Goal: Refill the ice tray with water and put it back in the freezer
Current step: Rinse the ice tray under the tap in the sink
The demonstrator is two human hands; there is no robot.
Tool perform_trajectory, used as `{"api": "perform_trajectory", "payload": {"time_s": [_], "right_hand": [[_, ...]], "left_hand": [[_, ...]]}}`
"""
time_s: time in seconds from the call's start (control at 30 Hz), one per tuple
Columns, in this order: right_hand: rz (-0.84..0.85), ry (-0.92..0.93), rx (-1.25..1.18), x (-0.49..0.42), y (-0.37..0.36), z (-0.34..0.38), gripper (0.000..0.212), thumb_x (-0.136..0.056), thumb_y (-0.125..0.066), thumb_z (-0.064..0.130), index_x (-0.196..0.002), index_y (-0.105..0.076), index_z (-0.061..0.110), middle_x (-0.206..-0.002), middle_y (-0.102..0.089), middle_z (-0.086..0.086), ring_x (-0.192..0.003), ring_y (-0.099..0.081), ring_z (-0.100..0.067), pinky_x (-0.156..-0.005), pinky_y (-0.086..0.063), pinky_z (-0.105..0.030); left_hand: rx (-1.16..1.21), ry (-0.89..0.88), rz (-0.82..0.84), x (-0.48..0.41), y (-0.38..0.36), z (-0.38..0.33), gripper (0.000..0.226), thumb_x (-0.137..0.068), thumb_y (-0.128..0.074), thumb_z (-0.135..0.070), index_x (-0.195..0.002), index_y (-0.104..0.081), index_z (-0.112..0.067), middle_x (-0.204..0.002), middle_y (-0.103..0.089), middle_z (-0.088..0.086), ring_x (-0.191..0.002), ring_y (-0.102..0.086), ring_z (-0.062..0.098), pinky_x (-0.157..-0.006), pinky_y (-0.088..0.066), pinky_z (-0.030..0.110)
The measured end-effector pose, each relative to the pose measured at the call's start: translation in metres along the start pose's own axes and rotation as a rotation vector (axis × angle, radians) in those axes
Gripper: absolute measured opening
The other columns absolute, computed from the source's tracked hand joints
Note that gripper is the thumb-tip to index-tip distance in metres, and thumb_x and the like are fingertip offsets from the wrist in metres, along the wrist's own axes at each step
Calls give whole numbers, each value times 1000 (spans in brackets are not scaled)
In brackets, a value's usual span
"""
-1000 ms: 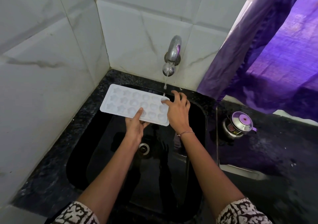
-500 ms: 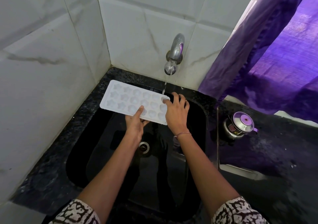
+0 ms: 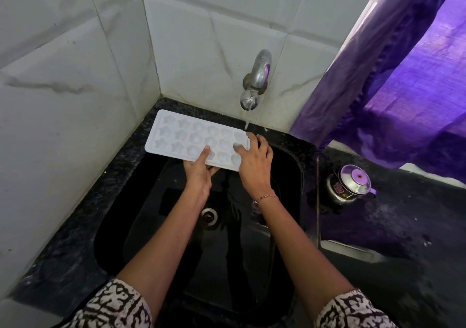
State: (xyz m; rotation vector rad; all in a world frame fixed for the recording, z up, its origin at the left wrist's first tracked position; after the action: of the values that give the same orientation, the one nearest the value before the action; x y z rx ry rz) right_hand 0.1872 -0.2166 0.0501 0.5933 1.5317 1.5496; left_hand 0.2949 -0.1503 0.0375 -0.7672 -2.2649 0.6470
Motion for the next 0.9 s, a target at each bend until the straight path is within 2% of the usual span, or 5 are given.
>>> {"api": "perform_trajectory", "payload": {"time_s": [0.2,0.37,0.53,0.7,0.9], "right_hand": [[-54,-46,50,-1,-2,-5,32,-80,-62,7,-106,-68,25,-134,-49,-11,-128,-39,-37,-105,-32,-52],[62,35,2,-1,-6,-7,44,-84,-56,4,-123,-59,25,-145,-37,-9,-136,-26,-36,-111,-20,-49],[-43,77,-167,13,-11,-11,39,-85,-47,0,-116,-59,21,-128,-51,-6,-125,-40,-27,-107,-28,-46],[-33,129,-270,29,-12,-10,26,-98,-30,18,-110,-54,15,-109,-61,4,-112,-51,-16,-114,-6,-46],[-20,144,-296,29,-9,-12,36,-97,-27,29,-109,-56,12,-112,-62,2,-114,-51,-15,-115,-10,-42]], "left_hand": [[-6,5,-1,-3,1,4,50,-89,-60,-3,-134,-44,-19,-116,-62,2,-108,-61,23,-90,-52,52],[-15,15,-17,-6,3,6,53,-89,-60,-3,-136,-43,-18,-119,-61,4,-111,-61,25,-90,-52,52],[4,12,-48,-10,4,5,52,-88,-61,-2,-134,-44,-20,-115,-62,1,-108,-61,23,-88,-53,51],[-17,10,-38,-11,-1,6,43,-89,-60,-2,-125,-46,-21,-112,-62,2,-110,-60,25,-92,-51,52],[-46,54,-29,-12,1,8,51,-88,-61,-4,-135,-44,-18,-127,-58,10,-115,-59,29,-88,-53,51]]}}
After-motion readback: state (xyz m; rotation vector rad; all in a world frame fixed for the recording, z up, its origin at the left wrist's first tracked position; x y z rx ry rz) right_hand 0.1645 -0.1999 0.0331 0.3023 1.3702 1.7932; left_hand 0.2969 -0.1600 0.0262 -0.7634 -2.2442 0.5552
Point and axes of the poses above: each hand's wrist, its own x-axis away from the middle knuckle, its own y-axis out of the back of the hand, z = x × y, the point moved 1 cm from there along -x, towards the middle knuckle
